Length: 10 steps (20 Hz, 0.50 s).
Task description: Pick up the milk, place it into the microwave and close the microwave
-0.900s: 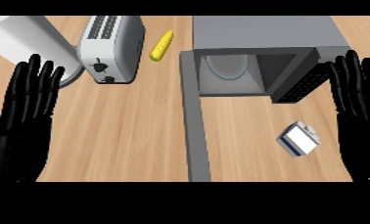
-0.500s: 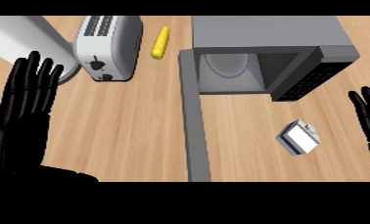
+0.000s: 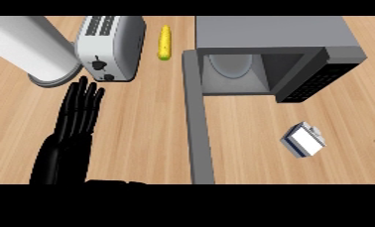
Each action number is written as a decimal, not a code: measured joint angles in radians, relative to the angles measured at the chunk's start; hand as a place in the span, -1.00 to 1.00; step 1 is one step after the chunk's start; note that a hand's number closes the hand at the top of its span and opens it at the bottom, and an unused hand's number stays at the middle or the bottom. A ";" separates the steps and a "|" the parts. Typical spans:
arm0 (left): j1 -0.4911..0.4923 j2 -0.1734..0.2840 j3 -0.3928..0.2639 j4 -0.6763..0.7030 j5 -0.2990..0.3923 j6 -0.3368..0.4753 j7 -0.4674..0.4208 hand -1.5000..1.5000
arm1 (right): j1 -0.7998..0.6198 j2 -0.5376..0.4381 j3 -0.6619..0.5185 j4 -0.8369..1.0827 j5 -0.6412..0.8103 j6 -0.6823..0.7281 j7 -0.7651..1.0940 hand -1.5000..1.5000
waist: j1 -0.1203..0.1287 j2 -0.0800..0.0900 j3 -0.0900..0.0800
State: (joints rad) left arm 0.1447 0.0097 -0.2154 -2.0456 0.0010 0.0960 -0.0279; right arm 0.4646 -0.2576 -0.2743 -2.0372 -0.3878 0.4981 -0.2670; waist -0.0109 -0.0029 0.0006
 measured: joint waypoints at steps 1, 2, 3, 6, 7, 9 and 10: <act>0.006 -0.002 -0.021 0.010 -0.007 0.017 -0.016 -1.00 | 0.023 0.010 -0.004 0.002 0.011 0.018 -0.015 -1.00 | 0.000 0.000 0.000; 0.021 -0.004 -0.053 0.021 -0.019 0.038 -0.039 -1.00 | 0.042 0.015 -0.011 0.020 0.027 0.039 -0.040 -1.00 | 0.001 0.000 0.000; 0.027 -0.005 -0.072 0.018 -0.025 0.054 -0.039 -1.00 | 0.049 0.021 -0.019 0.048 0.050 0.058 -0.071 -1.00 | 0.002 0.000 0.000; 0.065 -0.007 -0.127 0.027 -0.043 0.079 -0.085 -1.00 | 0.052 0.040 -0.039 0.113 0.098 0.095 -0.128 -1.00 | 0.005 0.001 0.000; 0.063 -0.007 -0.143 0.052 -0.049 0.096 -0.108 -1.00 | 0.053 0.046 -0.042 0.138 0.126 0.106 -0.158 -1.00 | 0.005 0.001 0.000; 0.086 -0.008 -0.183 0.043 -0.058 0.126 -0.121 -1.00 | 0.049 0.062 -0.048 0.171 0.160 0.109 -0.183 -1.00 | 0.007 0.001 0.000; 0.090 -0.008 -0.203 0.041 -0.067 0.139 -0.121 -1.00 | 0.027 0.066 -0.048 0.203 0.187 0.103 -0.196 -1.00 | 0.008 0.001 0.000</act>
State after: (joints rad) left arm 0.2346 0.0014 -0.4186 -2.0045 -0.0662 0.2353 -0.1493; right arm 0.4920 -0.1917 -0.3218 -1.8340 -0.2009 0.6008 -0.4634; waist -0.0030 -0.0017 0.0002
